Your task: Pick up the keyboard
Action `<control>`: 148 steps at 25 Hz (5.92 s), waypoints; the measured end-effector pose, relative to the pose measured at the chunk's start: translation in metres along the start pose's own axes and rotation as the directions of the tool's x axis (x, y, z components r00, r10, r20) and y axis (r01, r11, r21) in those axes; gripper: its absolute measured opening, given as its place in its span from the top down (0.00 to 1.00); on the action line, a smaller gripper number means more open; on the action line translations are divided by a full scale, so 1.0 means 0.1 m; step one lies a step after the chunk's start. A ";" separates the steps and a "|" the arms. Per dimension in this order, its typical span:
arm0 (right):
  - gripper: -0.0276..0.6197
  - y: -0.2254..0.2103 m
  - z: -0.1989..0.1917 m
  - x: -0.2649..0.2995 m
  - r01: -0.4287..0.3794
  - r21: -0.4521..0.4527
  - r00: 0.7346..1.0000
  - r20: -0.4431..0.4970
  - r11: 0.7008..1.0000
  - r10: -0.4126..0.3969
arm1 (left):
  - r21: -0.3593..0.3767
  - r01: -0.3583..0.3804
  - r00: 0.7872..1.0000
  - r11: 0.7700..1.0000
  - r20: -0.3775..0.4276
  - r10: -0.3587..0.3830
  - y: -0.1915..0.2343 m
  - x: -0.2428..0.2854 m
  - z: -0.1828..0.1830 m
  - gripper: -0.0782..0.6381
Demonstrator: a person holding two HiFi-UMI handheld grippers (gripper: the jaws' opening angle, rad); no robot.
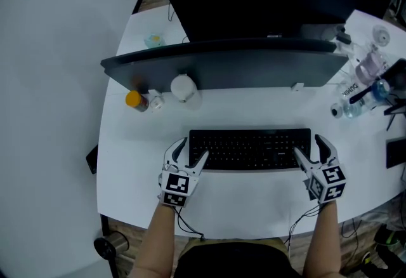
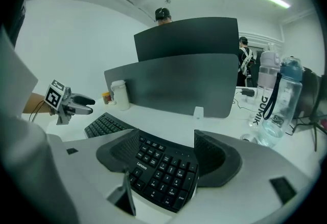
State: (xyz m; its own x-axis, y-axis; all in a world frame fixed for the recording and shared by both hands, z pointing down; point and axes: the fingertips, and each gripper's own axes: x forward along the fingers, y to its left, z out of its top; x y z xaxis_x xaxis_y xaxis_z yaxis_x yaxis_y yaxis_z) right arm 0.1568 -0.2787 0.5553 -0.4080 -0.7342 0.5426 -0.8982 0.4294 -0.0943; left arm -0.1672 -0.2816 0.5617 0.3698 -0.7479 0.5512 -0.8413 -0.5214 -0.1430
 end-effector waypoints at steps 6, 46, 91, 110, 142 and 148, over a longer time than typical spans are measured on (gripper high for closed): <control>0.49 -0.06 -0.19 0.06 0.003 0.024 0.999 -0.045 1.000 -0.002 | -0.037 0.007 0.999 0.999 -0.052 -0.009 0.00 0.07 -0.23 0.48; 0.47 -0.35 -1.00 0.39 0.006 0.220 0.955 -0.289 0.976 0.060 | -0.253 0.129 0.956 0.959 -0.226 -0.188 -0.02 0.29 -0.83 0.40; 0.48 -0.35 -1.04 0.45 -0.057 0.329 0.947 -0.282 0.943 0.156 | -0.353 0.154 0.892 0.923 -0.351 -0.284 -0.12 0.34 -0.94 0.44; 0.48 -0.33 -0.84 0.34 -0.010 0.289 0.965 -0.249 0.957 0.085 | -0.279 0.030 0.924 0.960 -0.360 -0.134 -0.04 0.19 -0.71 0.46; 0.48 -0.23 0.28 -0.58 0.003 0.224 1.000 0.019 0.975 -0.007 | -0.195 -0.075 0.990 0.978 -0.129 0.051 0.04 -0.64 0.41 0.48; 0.48 -0.14 0.65 -0.82 -0.011 0.206 0.996 0.084 0.978 -0.006 | -0.157 -0.116 0.993 0.981 -0.049 0.110 0.13 -0.98 0.82 0.48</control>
State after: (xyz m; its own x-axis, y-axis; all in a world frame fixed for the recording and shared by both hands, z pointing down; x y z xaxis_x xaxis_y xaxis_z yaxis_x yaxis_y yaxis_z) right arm 0.1921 -0.2585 0.4577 -0.4148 -0.7786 0.4709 -0.9079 0.3199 -0.2707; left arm -0.1824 -0.2486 0.4385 0.2554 -0.7794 0.5721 -0.9300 -0.3598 -0.0750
